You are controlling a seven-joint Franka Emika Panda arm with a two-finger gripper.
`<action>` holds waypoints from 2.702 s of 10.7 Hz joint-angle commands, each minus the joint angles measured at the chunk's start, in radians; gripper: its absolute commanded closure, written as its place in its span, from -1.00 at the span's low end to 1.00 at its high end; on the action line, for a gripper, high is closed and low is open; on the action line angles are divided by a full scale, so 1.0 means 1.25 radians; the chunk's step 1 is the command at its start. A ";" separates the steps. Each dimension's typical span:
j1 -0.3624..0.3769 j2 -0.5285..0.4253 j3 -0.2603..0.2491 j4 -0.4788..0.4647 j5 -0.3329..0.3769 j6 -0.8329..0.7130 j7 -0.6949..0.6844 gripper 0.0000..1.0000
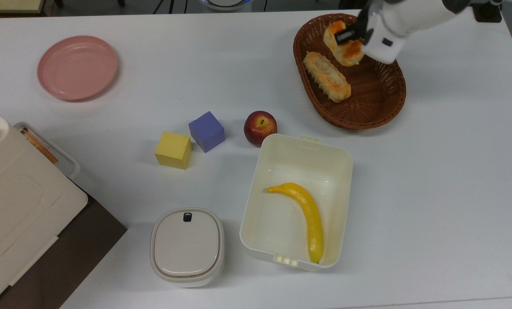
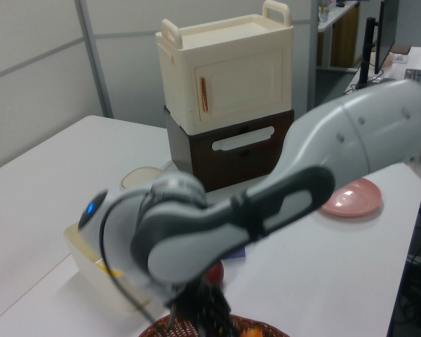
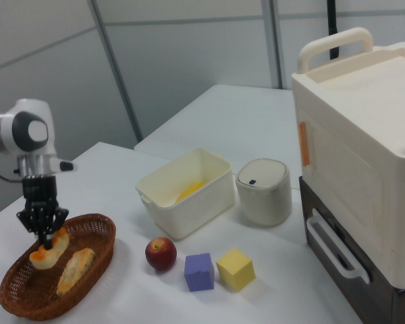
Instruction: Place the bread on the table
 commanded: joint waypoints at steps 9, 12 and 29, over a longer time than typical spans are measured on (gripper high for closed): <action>-0.376 -0.085 -0.009 -0.005 -0.131 0.047 -0.280 1.00; -0.392 -0.066 -0.027 -0.003 -0.167 0.052 -0.293 -0.69; -0.379 -0.145 -0.209 0.069 0.019 0.235 -0.154 -1.00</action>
